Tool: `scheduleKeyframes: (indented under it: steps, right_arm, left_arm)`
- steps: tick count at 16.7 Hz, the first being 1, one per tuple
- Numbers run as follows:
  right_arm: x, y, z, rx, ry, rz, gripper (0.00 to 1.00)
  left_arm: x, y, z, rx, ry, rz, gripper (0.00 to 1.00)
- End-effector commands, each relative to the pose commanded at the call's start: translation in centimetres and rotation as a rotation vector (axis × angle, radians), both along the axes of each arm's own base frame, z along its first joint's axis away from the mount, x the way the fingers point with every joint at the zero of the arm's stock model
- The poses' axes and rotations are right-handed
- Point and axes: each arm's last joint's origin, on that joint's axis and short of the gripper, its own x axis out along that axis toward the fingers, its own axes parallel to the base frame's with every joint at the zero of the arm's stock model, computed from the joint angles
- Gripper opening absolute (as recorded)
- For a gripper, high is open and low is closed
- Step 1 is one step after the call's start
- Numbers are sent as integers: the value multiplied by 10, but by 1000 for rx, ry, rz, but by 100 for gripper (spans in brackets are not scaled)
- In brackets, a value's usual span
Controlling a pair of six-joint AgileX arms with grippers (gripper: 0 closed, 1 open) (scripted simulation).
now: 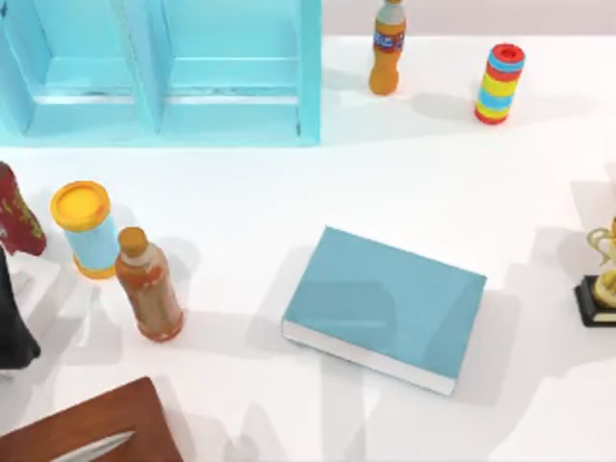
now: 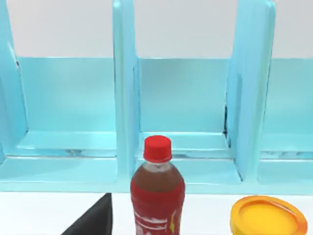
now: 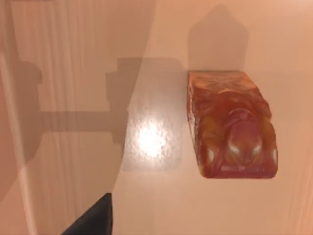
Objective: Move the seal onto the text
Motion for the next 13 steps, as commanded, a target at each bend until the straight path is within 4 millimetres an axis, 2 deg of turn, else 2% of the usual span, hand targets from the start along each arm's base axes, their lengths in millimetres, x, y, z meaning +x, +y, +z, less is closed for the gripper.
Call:
scheduleKeyframes:
  steps: [7, 10, 13]
  right_arm:
    - [0, 2, -3, 1, 0, 3, 100]
    - [0, 1, -22, 1, 3, 0, 100]
    - [0, 0, -49, 0, 0, 0, 100]
  left_arm:
    - [0, 0, 0, 0, 0, 0, 100]
    - [0, 0, 0, 0, 0, 0, 100]
    - [0, 0, 0, 0, 0, 0, 100]
